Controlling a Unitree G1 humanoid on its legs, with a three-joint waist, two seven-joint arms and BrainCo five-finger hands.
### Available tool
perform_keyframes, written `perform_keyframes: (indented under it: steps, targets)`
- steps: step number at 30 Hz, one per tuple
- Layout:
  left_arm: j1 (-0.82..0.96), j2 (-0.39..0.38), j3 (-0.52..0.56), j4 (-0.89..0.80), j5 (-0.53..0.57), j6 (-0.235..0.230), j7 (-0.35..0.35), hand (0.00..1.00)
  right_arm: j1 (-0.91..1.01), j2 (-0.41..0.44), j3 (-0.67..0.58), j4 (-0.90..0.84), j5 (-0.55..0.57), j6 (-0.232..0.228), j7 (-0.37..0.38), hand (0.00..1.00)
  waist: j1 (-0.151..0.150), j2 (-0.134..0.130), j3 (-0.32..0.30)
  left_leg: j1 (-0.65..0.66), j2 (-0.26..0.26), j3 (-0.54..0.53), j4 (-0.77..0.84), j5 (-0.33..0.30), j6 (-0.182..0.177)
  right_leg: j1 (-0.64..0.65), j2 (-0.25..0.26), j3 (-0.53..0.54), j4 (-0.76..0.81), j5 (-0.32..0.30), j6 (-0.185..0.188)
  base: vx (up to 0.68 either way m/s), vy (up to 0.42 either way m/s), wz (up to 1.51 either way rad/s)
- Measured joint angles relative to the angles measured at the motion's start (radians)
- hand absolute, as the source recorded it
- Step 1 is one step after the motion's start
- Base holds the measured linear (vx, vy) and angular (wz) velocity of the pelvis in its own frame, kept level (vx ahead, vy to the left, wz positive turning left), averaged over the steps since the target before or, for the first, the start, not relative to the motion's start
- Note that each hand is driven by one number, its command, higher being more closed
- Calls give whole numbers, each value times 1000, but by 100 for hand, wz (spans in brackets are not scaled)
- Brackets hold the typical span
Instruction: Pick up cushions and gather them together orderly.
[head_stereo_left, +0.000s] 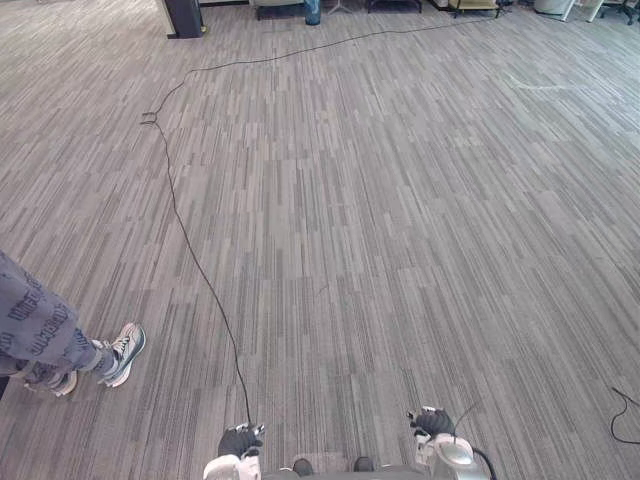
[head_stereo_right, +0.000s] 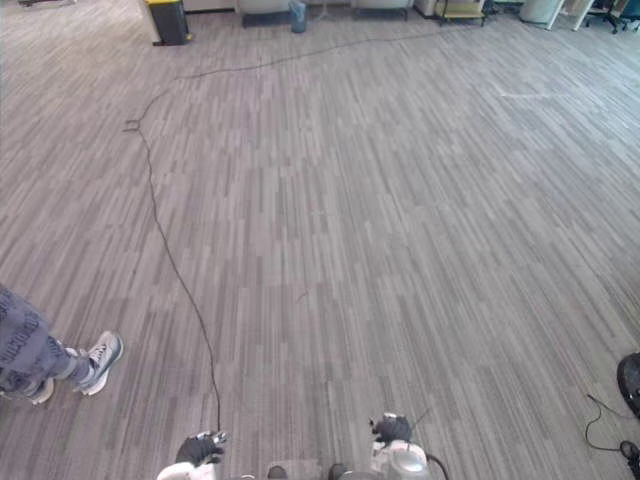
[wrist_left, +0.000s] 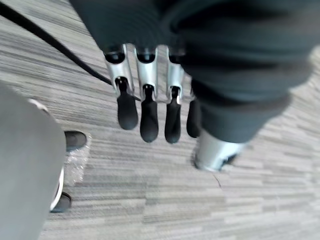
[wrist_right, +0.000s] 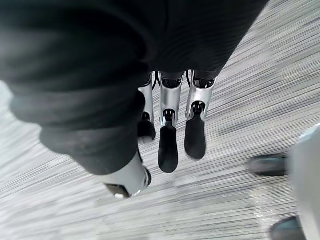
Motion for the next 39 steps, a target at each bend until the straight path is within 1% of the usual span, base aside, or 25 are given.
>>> perform_keyframes:
  steps: [4, 7, 15, 20, 30, 34, 39]
  targets:
    - [-5, -2, 7, 18, -1, 0, 1, 0, -5, 2, -22, 26, 11, 1, -6, 0, 0, 0, 0, -1, -6, -13, -6, 3, 5, 2, -6, -21, -2, -1, 1, -48, -11, 13]
    - [-9, -10, 43, 28, -1, 0, 1, 0, -20, 4, -26, 37, 20, 9, -8, 0, 1, -2, 1, -1, -8, -14, -7, 3, 5, 4, -8, -25, -5, -1, 1, -12, -2, 2]
    - [-19, -23, 81, 47, -1, 0, 3, 0, -31, 5, -69, 86, 38, 11, -14, 0, 1, -3, 2, -1, -8, -37, -7, 5, 2, 22, -6, -50, -15, -1, 2, -10, -28, 8]
    - [-20, -23, 81, 48, 0, 1, 2, 0, -44, 6, -95, 109, 46, 12, -13, 0, 1, -3, 2, 1, -7, -37, -7, 5, 2, 24, -6, -50, -15, -2, 3, -12, -12, 0]
    - [-23, -22, 80, 50, 19, 3, 0, 0, -43, 5, -100, 110, 47, 18, -10, 0, 1, -6, 5, 6, -7, -36, -7, 5, 2, 31, -6, -50, -20, -2, 3, -39, -21, 0]
    - [-31, -22, 79, 58, 19, 6, 0, 0, -43, 6, -100, 110, 47, 21, -9, 0, 1, -12, 9, 4, -7, -36, -7, 5, 1, 32, -6, -50, -25, -2, 3, 0, 0, 0]
    - [-42, -12, 70, 64, 20, 19, 0, 0, -40, 7, -100, 110, 47, 24, -9, 0, 0, -16, 18, -3, -7, -42, -7, 5, 1, 32, -6, -57, -31, -3, 2, -17, -21, 3]
